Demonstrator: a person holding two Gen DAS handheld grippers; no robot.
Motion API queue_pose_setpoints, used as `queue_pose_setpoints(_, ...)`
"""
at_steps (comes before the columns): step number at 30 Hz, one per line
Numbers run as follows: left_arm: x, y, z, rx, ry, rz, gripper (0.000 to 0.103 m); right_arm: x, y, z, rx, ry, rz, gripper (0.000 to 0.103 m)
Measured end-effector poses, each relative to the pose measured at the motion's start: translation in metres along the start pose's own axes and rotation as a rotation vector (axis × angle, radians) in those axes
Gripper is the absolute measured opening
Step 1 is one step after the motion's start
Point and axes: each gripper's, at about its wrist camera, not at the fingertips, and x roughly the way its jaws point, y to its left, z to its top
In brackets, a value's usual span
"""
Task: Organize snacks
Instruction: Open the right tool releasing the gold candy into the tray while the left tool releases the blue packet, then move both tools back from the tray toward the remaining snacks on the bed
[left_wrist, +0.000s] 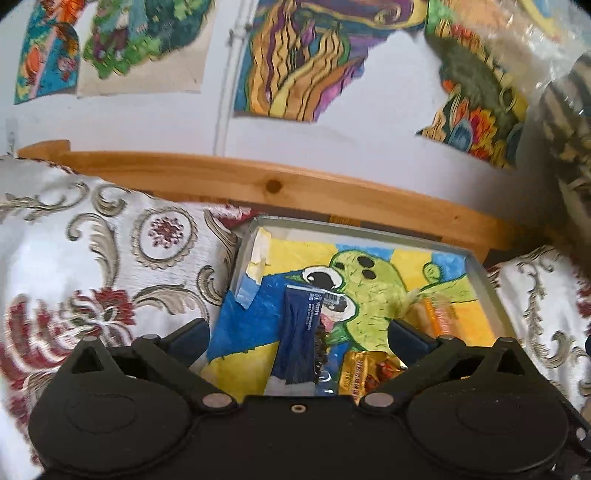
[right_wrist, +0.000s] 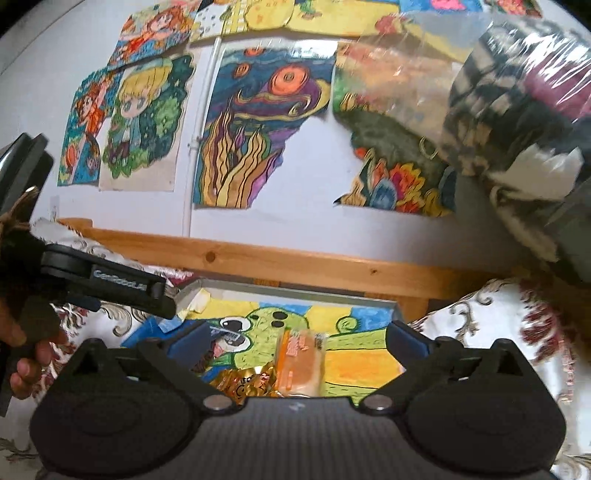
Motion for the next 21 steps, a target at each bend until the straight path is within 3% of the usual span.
queue_pose_setpoints(8, -0.059, -0.006, -0.019, -0.023, -0.036, -0.017, 0.102, -0.056, -0.010, 0.005, 0.020, 0.018, -0.022, 0.103)
queue_pose_setpoints(21, -0.125, -0.014, -0.071, 0.012, -0.025, -0.040, 0.102, -0.129, -0.010, -0.010, 0.004, 0.039, -0.035, 0.103)
